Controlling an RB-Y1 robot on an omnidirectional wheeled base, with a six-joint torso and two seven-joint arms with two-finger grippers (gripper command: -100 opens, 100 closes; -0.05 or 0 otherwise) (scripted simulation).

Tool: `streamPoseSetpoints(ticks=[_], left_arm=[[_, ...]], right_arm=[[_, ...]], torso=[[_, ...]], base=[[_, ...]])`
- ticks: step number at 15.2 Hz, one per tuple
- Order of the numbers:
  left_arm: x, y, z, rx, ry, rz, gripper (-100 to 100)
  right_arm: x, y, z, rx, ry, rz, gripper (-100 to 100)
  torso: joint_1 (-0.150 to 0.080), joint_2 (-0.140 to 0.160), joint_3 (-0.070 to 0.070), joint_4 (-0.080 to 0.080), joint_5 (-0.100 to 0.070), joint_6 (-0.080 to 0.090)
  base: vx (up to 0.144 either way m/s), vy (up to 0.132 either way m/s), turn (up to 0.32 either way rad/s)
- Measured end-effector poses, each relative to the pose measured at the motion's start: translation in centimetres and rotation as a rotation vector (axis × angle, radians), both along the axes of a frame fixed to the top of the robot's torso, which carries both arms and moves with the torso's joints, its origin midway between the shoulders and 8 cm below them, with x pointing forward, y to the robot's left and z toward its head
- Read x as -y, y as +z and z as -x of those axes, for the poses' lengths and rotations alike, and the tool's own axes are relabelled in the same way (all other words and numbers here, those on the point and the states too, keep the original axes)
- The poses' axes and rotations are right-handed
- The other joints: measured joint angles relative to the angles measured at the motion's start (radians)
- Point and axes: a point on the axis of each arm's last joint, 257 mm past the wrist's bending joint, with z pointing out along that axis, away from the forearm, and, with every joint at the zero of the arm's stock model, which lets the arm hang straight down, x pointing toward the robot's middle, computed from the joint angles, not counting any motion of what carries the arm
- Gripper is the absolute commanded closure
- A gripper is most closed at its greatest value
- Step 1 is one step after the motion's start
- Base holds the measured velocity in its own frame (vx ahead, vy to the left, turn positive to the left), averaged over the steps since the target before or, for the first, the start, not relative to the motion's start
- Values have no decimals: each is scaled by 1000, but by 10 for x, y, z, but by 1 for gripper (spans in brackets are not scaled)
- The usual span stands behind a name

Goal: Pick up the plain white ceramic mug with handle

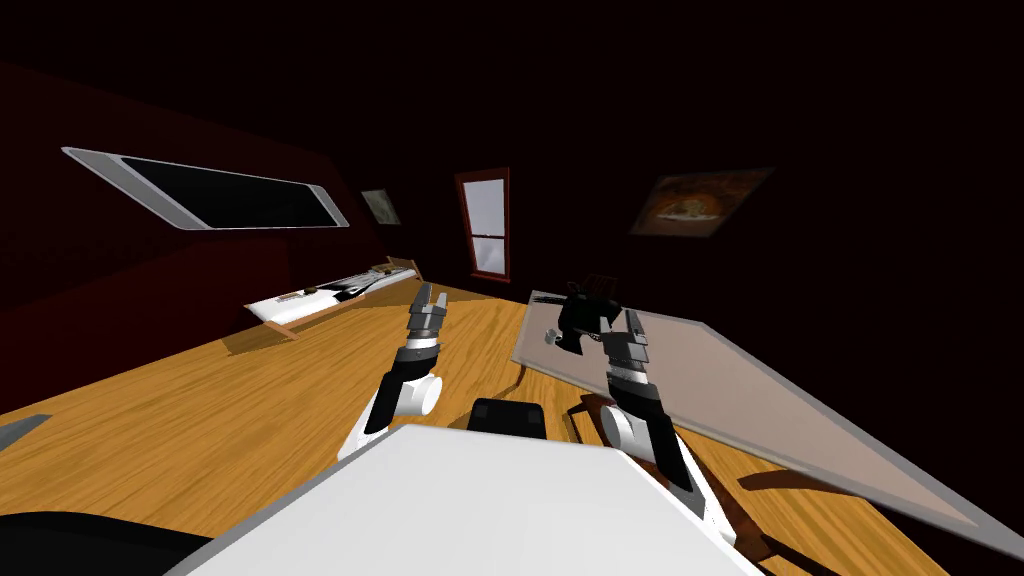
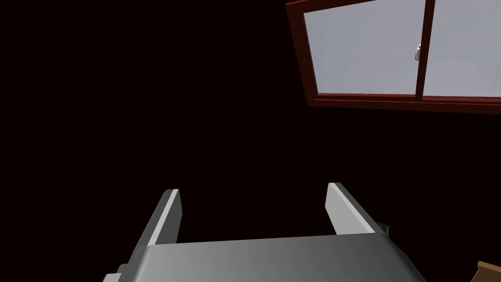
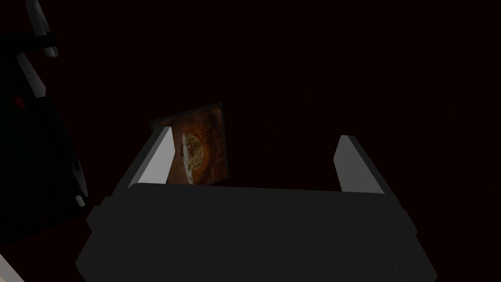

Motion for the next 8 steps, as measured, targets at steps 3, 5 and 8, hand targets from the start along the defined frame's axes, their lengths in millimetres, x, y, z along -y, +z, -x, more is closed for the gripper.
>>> streamPoseSetpoints(ticks=[3,5,8], left_arm=[[0,0,0,0,0,0,0],[0,0,0,0,0,0,0],[0,0,0,0,0,0,0]], right_arm=[[22,-29,-8,-93,-1,-48,-100],[34,-47,-11,-147,-5,-81,-100],[55,-73,-19,-226,-17,-137,-100]], torso=[[-1,-4,-3,-1,0,0],[-2,-3,-2,-1,0,0],[-3,-8,-4,-2,-1,0]], base=[[59,270,-45],[49,250,-47],[106,236,-46]])
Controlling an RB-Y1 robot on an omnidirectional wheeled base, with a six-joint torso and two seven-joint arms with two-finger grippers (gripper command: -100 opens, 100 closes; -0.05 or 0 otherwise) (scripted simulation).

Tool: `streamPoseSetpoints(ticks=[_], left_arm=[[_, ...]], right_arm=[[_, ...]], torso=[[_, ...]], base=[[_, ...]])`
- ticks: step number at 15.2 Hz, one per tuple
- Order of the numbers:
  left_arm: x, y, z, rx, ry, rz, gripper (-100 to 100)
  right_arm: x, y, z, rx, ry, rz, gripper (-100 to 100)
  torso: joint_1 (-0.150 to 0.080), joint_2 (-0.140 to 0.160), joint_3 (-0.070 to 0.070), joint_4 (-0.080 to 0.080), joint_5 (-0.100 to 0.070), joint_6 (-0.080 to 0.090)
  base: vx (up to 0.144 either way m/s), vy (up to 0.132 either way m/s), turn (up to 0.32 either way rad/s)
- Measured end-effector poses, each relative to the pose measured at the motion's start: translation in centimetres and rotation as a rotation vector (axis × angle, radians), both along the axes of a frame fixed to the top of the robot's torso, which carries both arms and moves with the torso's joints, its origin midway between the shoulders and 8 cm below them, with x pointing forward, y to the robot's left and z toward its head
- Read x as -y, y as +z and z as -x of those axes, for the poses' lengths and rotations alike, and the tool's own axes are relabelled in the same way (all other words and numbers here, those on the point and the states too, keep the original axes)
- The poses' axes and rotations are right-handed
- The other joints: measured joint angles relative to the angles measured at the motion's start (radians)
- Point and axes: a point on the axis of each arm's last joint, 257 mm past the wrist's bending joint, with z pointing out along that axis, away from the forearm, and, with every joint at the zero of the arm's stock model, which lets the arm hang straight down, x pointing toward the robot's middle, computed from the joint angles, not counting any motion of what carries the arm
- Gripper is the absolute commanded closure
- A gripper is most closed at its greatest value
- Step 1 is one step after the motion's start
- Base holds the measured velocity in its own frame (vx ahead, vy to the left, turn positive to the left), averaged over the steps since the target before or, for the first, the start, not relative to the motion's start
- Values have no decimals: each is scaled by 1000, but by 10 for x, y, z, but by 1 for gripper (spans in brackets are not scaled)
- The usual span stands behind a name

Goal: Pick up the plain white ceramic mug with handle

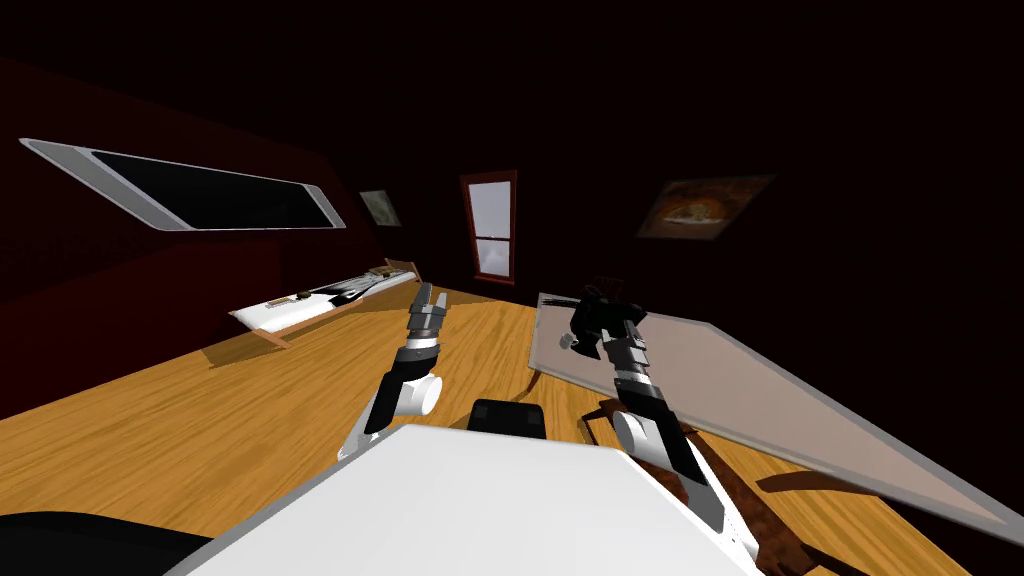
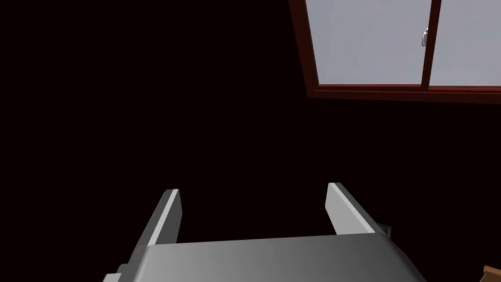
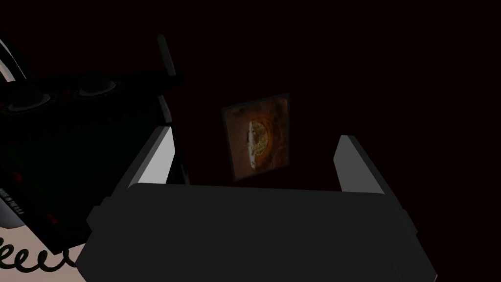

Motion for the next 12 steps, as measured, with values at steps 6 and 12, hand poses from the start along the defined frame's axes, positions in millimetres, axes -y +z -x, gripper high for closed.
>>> streamPoseSetpoints(ticks=[6,12], left_arm=[[0,0,0,0,0,0,0],[0,0,0,0,0,0,0]], right_arm=[[38,-54,0,-146,-39,-116,-100],[77,-102,10,-273,-93,-237,-100]], torso=[[-6,-1,-1,0,-1,0],[-7,-2,-1,0,-2,0]], base=[[99,186,-42],[106,146,-48]])
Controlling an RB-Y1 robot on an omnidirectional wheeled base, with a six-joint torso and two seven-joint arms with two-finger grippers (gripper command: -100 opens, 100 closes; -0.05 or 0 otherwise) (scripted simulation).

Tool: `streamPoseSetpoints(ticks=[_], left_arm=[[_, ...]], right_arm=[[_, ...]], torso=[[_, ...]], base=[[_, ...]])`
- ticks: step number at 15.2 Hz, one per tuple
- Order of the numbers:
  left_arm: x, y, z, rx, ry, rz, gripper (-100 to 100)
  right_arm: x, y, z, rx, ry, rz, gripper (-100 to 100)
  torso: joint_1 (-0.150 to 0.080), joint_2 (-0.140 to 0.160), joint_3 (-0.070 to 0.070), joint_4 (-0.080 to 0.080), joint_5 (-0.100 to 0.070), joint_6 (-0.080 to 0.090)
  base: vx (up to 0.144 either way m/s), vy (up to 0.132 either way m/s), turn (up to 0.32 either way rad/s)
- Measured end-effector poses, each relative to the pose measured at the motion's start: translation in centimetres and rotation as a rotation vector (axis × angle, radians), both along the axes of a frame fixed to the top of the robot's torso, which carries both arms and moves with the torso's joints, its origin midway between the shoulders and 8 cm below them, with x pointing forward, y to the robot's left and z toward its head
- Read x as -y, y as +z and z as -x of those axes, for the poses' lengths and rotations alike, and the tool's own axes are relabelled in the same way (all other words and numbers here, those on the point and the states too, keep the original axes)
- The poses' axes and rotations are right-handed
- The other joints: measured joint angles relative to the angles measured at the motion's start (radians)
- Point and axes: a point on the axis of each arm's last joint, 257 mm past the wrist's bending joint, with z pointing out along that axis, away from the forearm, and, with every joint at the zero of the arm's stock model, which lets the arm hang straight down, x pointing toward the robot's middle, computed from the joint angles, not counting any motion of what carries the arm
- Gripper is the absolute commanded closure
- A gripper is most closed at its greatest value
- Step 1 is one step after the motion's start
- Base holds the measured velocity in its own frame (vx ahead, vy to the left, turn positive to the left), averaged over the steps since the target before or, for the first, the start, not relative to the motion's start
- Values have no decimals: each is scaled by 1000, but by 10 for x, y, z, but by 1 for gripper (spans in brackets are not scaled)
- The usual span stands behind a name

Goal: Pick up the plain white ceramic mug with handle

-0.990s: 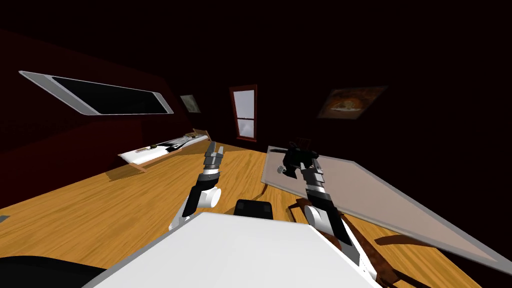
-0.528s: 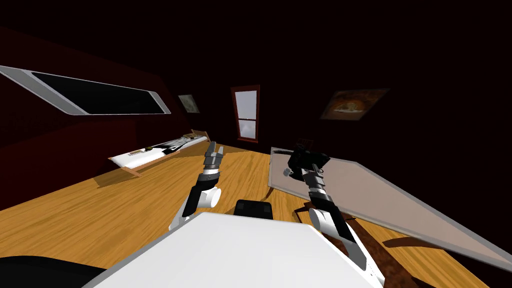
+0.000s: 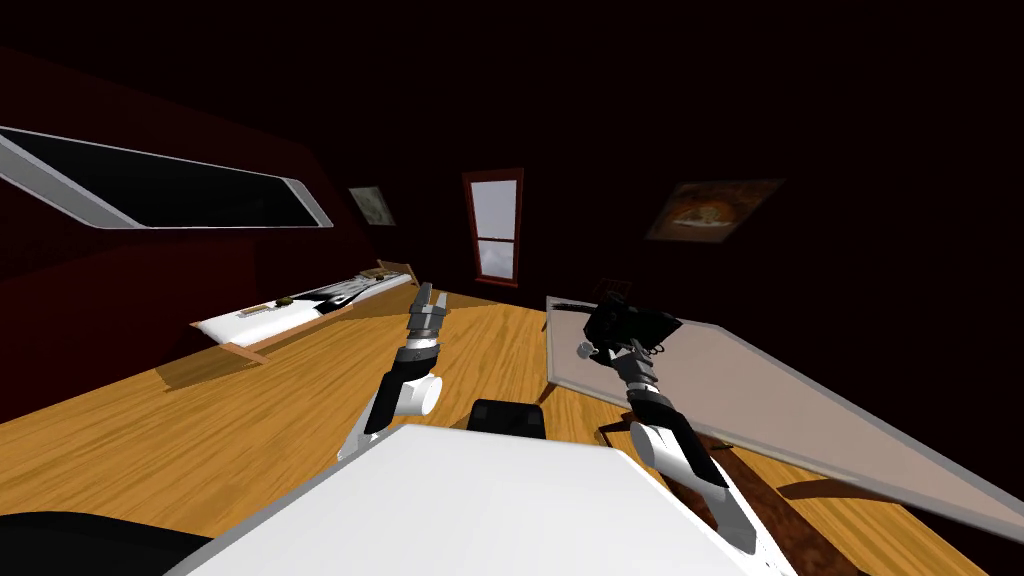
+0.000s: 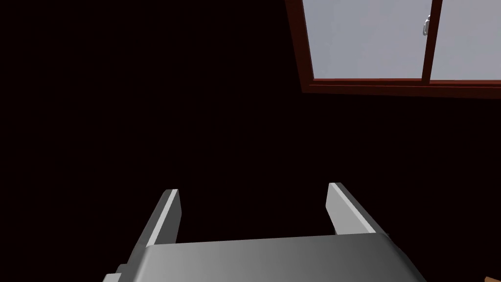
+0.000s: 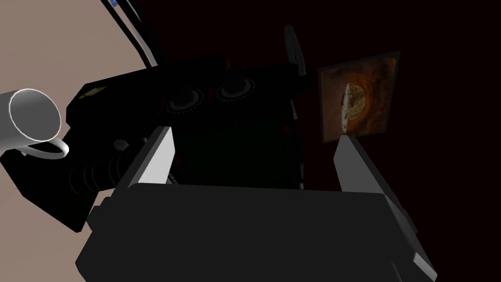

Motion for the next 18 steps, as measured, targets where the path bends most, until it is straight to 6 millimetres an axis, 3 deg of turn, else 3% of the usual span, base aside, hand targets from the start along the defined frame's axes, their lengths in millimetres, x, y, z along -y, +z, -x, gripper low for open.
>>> streamPoseSetpoints(ticks=[11,18], left_arm=[[0,0,0,0,0,0,0],[0,0,0,0,0,0,0]], right_arm=[[59,-78,31,-193,-122,-220,-100],[90,-125,65,-298,-220,-373,-100]], torso=[[-7,-2,-1,-1,-1,0],[-8,-2,-1,-1,-1,0]], base=[[121,97,-42],[148,61,-51]])
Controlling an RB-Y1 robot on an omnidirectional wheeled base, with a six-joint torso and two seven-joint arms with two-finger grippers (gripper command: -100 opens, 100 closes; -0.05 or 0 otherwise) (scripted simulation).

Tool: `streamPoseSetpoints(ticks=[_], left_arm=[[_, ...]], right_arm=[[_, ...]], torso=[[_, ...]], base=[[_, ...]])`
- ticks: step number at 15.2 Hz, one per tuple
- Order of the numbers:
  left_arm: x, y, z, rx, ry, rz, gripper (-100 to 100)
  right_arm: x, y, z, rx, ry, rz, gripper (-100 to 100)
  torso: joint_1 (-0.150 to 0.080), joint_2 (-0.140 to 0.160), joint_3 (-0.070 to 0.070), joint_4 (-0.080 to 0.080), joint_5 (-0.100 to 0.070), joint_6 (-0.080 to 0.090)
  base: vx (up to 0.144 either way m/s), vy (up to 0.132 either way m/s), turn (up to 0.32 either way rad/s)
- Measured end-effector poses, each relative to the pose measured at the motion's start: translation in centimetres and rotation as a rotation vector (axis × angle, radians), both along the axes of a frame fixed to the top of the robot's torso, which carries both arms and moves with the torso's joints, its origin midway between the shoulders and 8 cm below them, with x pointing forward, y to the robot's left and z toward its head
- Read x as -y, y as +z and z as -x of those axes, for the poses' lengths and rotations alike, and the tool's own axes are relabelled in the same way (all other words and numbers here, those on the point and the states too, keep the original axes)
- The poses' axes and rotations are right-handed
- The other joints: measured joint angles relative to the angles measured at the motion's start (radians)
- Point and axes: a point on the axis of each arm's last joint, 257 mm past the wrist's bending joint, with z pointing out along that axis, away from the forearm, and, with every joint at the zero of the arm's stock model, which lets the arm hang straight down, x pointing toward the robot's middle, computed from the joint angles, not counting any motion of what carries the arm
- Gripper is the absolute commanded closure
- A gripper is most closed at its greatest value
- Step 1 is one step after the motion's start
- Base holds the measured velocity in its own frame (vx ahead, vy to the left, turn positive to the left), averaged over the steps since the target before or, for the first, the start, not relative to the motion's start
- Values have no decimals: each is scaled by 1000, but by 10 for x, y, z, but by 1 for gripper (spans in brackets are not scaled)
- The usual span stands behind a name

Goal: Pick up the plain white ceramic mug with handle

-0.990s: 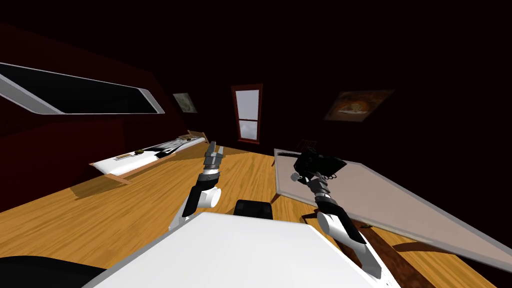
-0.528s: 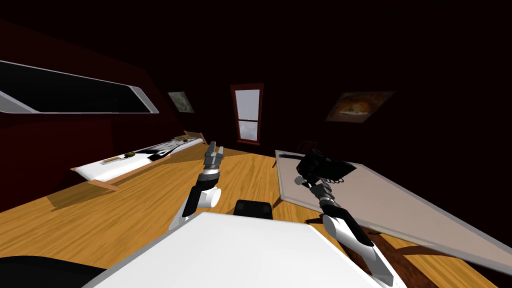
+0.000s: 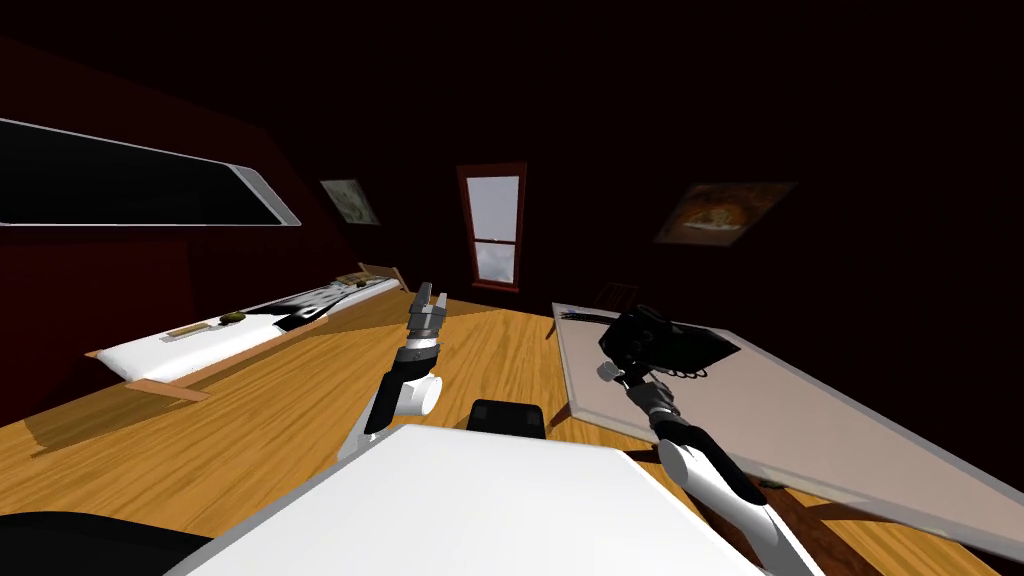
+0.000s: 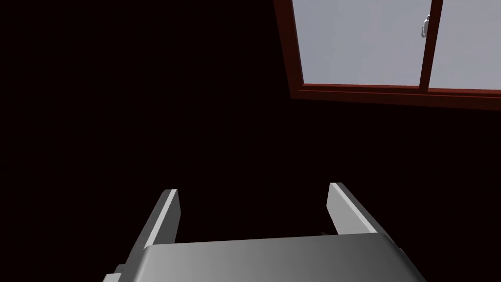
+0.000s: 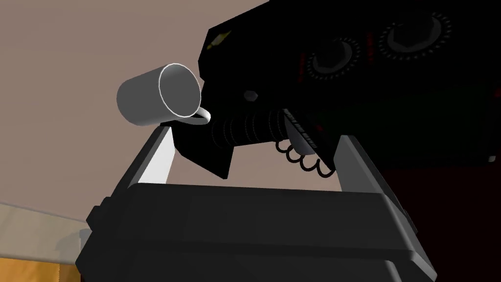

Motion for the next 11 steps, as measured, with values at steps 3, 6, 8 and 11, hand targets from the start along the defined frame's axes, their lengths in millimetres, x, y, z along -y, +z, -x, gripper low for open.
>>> streamPoseSetpoints(ticks=[3,6,8,11], left_arm=[[0,0,0,0,0,0,0],[0,0,0,0,0,0,0],[0,0,0,0,0,0,0],[0,0,0,0,0,0,0]], right_arm=[[9,-18,13,-43,-46,-65,-100],[19,-36,30,-85,-93,-130,-100],[25,-53,47,-120,-138,-189,-100],[32,-71,67,-163,-192,-261,-100]], torso=[[-2,-2,-1,0,0,0],[-2,-2,-1,0,0,0],[-2,-4,-2,-1,-1,0],[-2,-3,-2,-1,-1,0]], base=[[168,36,-52],[170,37,-53],[204,30,-78],[184,31,-48]])
